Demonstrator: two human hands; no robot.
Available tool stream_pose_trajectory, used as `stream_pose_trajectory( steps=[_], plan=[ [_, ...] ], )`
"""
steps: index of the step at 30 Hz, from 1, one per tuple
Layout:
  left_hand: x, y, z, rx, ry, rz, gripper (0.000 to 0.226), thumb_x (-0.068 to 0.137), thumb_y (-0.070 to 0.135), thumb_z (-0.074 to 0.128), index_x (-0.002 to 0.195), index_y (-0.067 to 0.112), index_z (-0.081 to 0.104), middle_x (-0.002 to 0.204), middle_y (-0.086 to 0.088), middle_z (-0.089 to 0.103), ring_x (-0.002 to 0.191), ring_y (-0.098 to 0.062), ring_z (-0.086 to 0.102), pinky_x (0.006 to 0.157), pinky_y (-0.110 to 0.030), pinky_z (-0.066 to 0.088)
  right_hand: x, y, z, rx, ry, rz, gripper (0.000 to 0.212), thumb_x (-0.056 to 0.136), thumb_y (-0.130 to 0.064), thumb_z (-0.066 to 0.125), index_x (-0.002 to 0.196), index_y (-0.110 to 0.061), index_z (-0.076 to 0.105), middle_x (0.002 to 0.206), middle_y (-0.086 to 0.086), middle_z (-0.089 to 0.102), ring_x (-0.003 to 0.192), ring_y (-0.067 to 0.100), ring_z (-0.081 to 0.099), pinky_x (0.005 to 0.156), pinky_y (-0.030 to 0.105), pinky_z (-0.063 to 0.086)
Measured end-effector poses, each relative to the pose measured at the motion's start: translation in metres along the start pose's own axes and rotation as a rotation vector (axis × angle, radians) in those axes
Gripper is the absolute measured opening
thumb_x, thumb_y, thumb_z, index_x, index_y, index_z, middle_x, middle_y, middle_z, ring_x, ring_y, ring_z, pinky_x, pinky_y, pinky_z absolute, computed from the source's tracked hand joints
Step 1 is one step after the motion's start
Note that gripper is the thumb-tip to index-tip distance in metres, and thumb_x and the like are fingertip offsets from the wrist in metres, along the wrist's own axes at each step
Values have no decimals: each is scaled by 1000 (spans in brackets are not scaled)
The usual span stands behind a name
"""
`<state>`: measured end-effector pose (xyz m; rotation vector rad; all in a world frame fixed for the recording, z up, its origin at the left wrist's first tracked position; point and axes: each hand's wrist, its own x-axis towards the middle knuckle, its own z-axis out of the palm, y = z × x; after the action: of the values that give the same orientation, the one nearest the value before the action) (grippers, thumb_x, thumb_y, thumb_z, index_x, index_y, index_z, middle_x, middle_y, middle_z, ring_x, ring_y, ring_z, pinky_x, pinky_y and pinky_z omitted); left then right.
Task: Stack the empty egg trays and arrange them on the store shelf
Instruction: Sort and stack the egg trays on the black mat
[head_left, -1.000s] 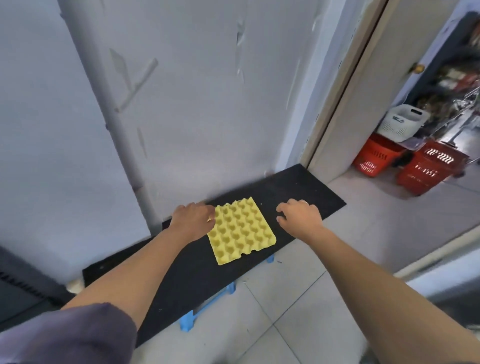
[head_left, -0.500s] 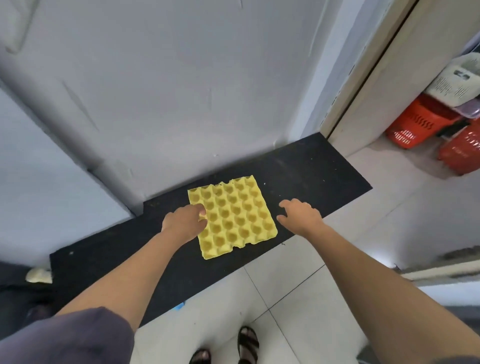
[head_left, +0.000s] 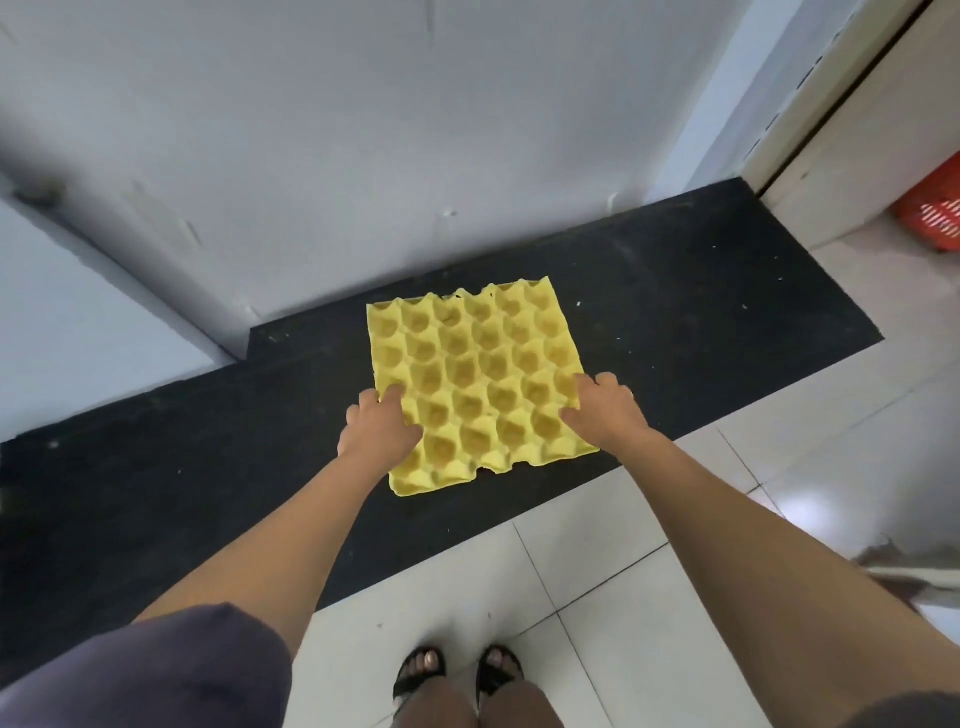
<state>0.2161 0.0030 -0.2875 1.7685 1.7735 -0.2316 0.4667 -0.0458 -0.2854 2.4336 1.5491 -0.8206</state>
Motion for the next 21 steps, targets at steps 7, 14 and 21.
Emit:
stream_pose_trajectory(
  steps=[7, 14, 21],
  plan=[
    [29, -10, 38, -276, -17, -111, 56, 87, 23, 57, 138, 23, 32, 135, -11, 29, 117, -35, 40, 93, -43, 46, 33, 2, 37, 278, -30, 102, 65, 93, -40, 54, 148, -27, 23, 142, 17, 28, 124, 40, 37, 96, 45, 41],
    [11, 5, 10, -405, 100, -137, 54, 83, 21, 63, 133, 21, 42, 139, -11, 24, 122, -35, 33, 94, -44, 47, 12, -7, 5, 360, 90, 68, 57, 91, -30, 59, 142, -22, 34, 131, 16, 35, 116, 39, 42, 92, 41, 42],
    [-48, 42, -84, -384, 161, -55, 52, 84, 23, 62, 133, 21, 43, 140, -11, 24, 126, -35, 29, 94, -38, 39, -49, -21, -81, 386, 154, 73, 57, 92, -30, 57, 143, -21, 32, 132, 16, 35, 115, 38, 44, 94, 41, 43]
  ],
)
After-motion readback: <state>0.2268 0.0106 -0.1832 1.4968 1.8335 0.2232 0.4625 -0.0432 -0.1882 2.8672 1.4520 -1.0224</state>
